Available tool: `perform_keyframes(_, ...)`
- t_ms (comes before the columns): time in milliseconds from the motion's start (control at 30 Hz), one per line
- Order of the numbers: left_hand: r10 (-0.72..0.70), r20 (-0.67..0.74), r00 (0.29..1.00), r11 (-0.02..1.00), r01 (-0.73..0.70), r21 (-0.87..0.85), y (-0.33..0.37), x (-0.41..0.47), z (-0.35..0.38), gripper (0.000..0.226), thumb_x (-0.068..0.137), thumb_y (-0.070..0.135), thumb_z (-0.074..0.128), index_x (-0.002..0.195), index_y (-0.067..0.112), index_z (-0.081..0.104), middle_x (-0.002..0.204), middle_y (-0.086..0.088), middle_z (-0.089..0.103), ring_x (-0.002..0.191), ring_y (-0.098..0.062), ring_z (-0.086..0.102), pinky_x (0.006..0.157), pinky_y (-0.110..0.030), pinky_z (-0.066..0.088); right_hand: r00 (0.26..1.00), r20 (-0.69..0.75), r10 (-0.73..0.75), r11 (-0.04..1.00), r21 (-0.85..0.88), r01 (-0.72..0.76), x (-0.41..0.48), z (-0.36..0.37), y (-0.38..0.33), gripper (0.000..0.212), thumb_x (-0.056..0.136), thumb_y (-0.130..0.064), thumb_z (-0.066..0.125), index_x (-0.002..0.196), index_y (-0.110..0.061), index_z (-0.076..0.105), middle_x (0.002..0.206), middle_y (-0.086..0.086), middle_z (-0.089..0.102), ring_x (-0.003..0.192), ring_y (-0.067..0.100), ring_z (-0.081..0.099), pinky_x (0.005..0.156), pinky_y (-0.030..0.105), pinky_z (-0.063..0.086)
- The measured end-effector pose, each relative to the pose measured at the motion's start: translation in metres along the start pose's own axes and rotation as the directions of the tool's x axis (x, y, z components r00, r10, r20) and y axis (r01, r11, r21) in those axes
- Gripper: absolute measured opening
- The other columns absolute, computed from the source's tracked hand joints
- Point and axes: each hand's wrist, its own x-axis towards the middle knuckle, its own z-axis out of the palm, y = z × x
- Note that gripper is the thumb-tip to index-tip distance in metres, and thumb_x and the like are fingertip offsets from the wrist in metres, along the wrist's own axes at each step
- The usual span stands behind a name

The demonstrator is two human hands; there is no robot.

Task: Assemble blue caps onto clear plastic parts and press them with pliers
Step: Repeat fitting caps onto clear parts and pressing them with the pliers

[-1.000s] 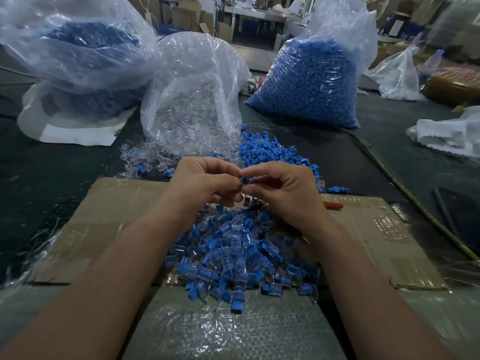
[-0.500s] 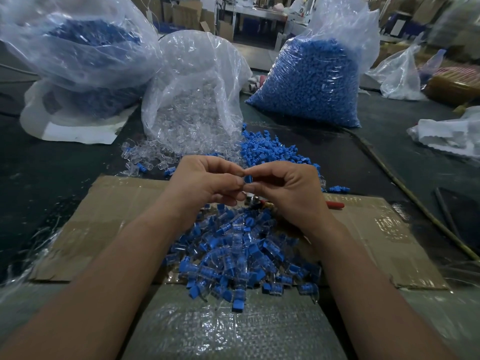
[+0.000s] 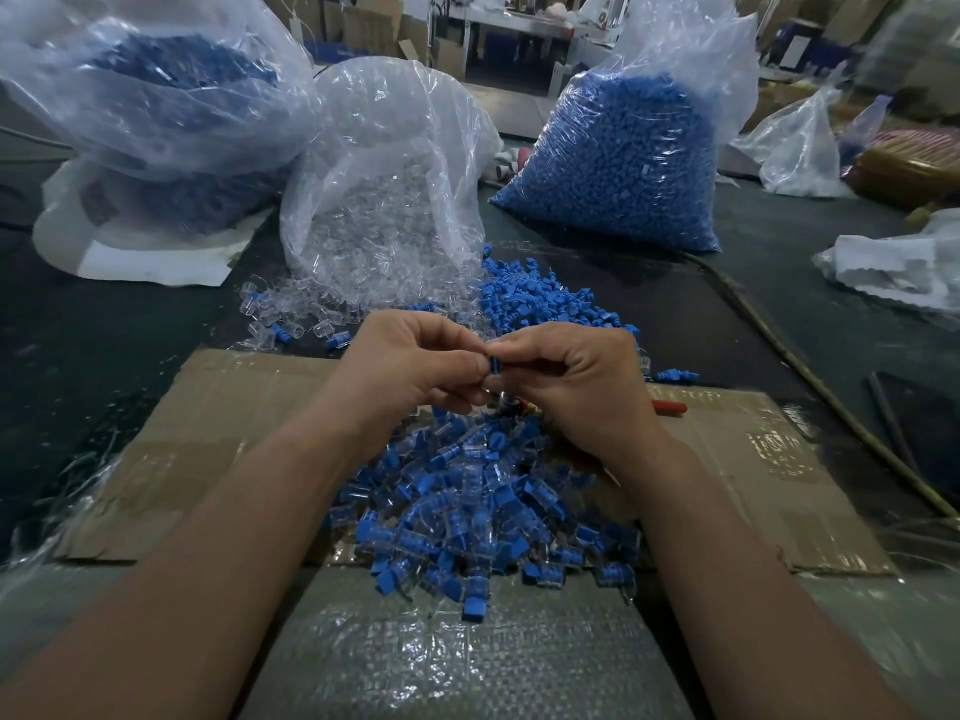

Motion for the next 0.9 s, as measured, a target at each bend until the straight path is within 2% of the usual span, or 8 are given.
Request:
perform_keyframes(200, 0.038, -0.01, 0.999, 0.998, -0.037, 0.044, -0.001, 0.0, 0.002, 0.013, 0.076, -0.008, 0.062, 0.071, 0.004, 0.062, 0.055, -0.004, 0.066, 0.05, -0.012, 0.063, 0.05, -0.019, 0.052, 1.0, 0.015, -0.008, 1.0, -0.014, 0.008, 0.0, 0.0, 0.0, 0.029, 0.067, -0.001, 0.077, 0.095, -0.001, 0.07, 0.087, -0.003, 0.065, 0.084, 0.007, 0.064, 0.074, 0.013, 0.051)
perform_keyframes(300, 0.035, -0.02, 0.999, 0.999, -0.034, 0.039, 0.0, -0.001, 0.002, 0.013, 0.076, -0.007, 0.062, 0.071, 0.004, 0.062, 0.055, -0.004, 0.065, 0.05, -0.012, 0.062, 0.05, -0.019, 0.052, 0.998, 0.06, 0.024, 1.0, 0.002, -0.024, 0.001, -0.003, -0.001, 0.032, 0.067, -0.005, 0.078, 0.097, -0.012, 0.068, 0.085, -0.007, 0.066, 0.08, 0.004, 0.064, 0.072, 0.012, 0.051)
perform_keyframes(433, 0.029, -0.067, 0.997, 1.0, -0.029, 0.002, 0.001, -0.001, 0.001, 0.013, 0.076, -0.007, 0.063, 0.07, 0.004, 0.061, 0.053, -0.002, 0.064, 0.048, -0.01, 0.061, 0.05, -0.019, 0.052, 0.973, 0.009, 0.232, 0.973, -0.007, -0.232, 0.003, -0.021, 0.005, 0.025, 0.071, -0.015, 0.075, 0.084, -0.033, 0.065, 0.077, -0.017, 0.064, 0.073, -0.001, 0.064, 0.069, 0.01, 0.05)
perform_keyframes(500, 0.027, -0.078, 0.997, 1.0, -0.028, -0.006, 0.001, -0.001, 0.001, 0.013, 0.077, -0.008, 0.062, 0.069, 0.004, 0.061, 0.053, -0.001, 0.063, 0.047, -0.01, 0.061, 0.049, -0.019, 0.052, 0.943, -0.017, 0.334, 0.939, -0.085, -0.334, 0.003, -0.036, 0.011, 0.022, 0.072, -0.019, 0.074, 0.079, -0.036, 0.063, 0.075, -0.019, 0.063, 0.071, -0.007, 0.062, 0.065, 0.005, 0.047)
perform_keyframes(600, 0.029, -0.082, 0.996, 1.0, -0.029, -0.005, 0.001, -0.001, 0.001, 0.013, 0.077, -0.007, 0.062, 0.07, 0.004, 0.061, 0.054, -0.002, 0.064, 0.048, -0.01, 0.062, 0.05, -0.019, 0.053, 0.867, 0.056, 0.496, 0.848, -0.249, -0.469, 0.001, -0.057, 0.019, 0.02, 0.073, -0.023, 0.075, 0.079, -0.035, 0.061, 0.078, -0.019, 0.062, 0.071, -0.008, 0.059, 0.057, 0.005, 0.042)
perform_keyframes(667, 0.028, -0.085, 0.996, 1.0, -0.029, -0.005, 0.0, -0.001, 0.001, 0.013, 0.078, -0.007, 0.062, 0.07, 0.004, 0.061, 0.054, -0.001, 0.064, 0.048, -0.01, 0.062, 0.05, -0.019, 0.053, 0.777, 0.167, 0.607, 0.775, -0.341, -0.532, -0.002, -0.067, 0.022, 0.022, 0.071, -0.027, 0.077, 0.085, -0.034, 0.062, 0.085, -0.018, 0.061, 0.081, -0.004, 0.056, 0.062, 0.011, 0.038)
perform_keyframes(800, 0.025, -0.094, 0.995, 1.0, -0.026, -0.003, -0.001, 0.001, 0.0, 0.012, 0.078, -0.006, 0.062, 0.071, 0.004, 0.061, 0.054, 0.0, 0.064, 0.049, -0.01, 0.062, 0.051, -0.019, 0.053, 0.55, 0.38, 0.744, 0.665, -0.498, -0.556, -0.006, -0.067, 0.019, 0.053, 0.065, -0.032, 0.08, 0.11, -0.034, 0.052, 0.094, -0.023, 0.047, 0.093, 0.002, 0.045, 0.075, 0.023, 0.035)
perform_keyframes(900, 0.025, -0.087, 0.996, 1.0, -0.025, -0.004, -0.001, 0.001, 0.0, 0.012, 0.078, -0.006, 0.062, 0.071, 0.004, 0.061, 0.053, 0.0, 0.064, 0.048, -0.01, 0.062, 0.051, -0.019, 0.053, 0.533, 0.35, 0.771, 0.626, -0.57, -0.532, -0.005, -0.062, 0.018, 0.072, 0.062, -0.033, 0.082, 0.124, -0.03, 0.047, 0.107, -0.014, 0.041, 0.103, 0.01, 0.04, 0.085, 0.029, 0.035)
